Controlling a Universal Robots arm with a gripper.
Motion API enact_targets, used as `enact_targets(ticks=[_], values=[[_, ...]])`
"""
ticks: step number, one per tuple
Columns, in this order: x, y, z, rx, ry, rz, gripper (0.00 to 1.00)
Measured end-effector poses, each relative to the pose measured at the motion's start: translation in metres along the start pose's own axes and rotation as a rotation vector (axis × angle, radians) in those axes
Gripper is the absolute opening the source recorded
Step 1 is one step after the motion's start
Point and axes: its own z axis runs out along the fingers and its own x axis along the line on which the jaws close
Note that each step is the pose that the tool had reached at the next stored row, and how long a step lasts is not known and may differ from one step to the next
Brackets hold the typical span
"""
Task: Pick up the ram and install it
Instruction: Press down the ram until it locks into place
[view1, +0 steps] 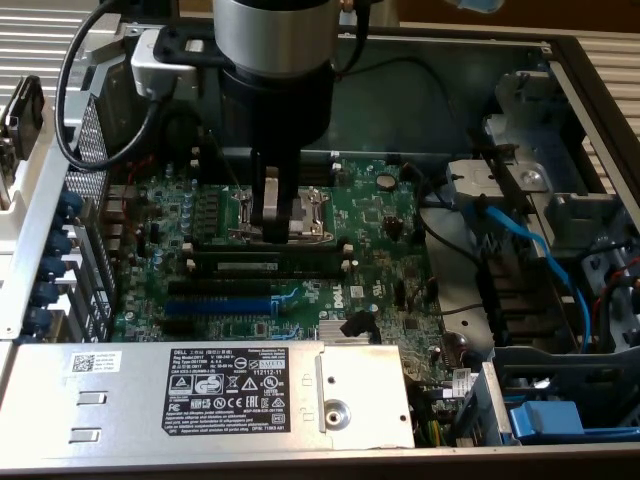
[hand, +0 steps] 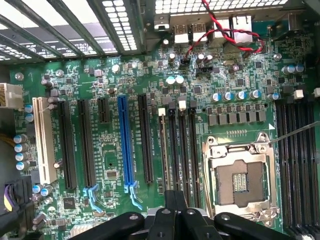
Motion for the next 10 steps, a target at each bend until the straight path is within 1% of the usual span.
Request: enact_targets(ticks=[10], values=[[0.0000, 0.0000, 0.0001, 0.0022, 0.0020, 0.159, 0.10]])
